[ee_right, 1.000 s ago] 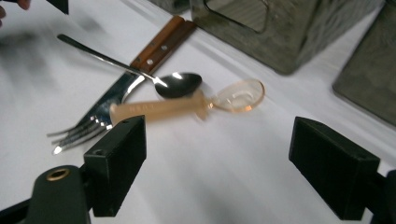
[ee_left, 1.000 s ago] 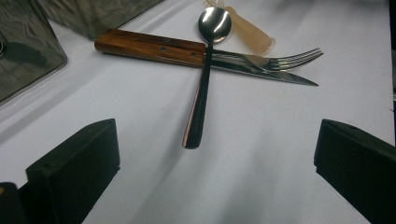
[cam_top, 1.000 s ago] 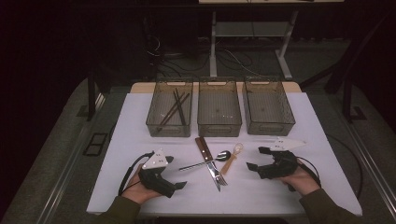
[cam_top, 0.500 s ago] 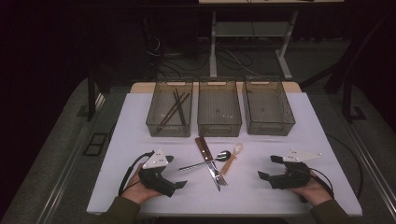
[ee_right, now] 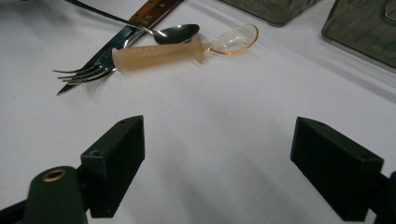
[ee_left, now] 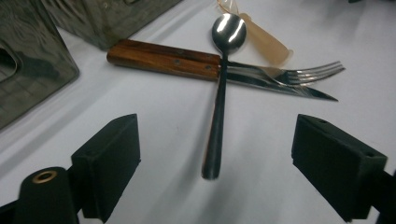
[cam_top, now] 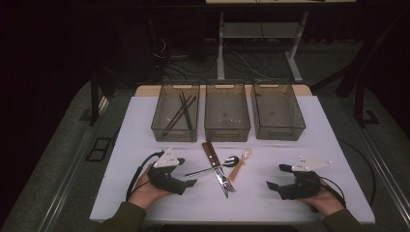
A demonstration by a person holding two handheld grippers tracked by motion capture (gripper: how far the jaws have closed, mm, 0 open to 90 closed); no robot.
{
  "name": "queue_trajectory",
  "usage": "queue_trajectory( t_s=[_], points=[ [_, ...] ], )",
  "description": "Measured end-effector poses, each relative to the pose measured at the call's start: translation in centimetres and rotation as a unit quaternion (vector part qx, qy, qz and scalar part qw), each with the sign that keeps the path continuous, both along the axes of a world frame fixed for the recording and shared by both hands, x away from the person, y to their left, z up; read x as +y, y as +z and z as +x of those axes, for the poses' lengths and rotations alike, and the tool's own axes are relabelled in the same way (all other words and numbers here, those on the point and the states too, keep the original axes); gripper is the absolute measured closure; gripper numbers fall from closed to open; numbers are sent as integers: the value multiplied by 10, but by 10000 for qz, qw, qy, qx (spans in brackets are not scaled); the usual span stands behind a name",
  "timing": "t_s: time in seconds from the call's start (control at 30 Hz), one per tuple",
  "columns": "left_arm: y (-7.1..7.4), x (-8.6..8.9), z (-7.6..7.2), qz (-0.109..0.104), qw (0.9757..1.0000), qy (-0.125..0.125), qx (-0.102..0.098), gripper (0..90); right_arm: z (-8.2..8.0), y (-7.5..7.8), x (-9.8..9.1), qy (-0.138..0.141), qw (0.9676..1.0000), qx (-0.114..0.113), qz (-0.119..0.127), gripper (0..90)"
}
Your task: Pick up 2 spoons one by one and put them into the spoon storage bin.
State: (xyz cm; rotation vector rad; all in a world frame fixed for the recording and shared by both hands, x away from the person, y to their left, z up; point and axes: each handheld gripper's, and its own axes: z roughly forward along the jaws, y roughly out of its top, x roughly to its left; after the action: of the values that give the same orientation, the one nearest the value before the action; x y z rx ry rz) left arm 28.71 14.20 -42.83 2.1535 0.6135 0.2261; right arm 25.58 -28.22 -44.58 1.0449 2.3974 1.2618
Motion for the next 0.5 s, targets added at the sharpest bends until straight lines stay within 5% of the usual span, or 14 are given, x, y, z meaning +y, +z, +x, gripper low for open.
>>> queue_trajectory(
  t_s=[0.5],
  points=[
    [12,-45,27,114,9996,-245,23,433,1,-1,0,-39,10000,13,-15,176]
  ],
)
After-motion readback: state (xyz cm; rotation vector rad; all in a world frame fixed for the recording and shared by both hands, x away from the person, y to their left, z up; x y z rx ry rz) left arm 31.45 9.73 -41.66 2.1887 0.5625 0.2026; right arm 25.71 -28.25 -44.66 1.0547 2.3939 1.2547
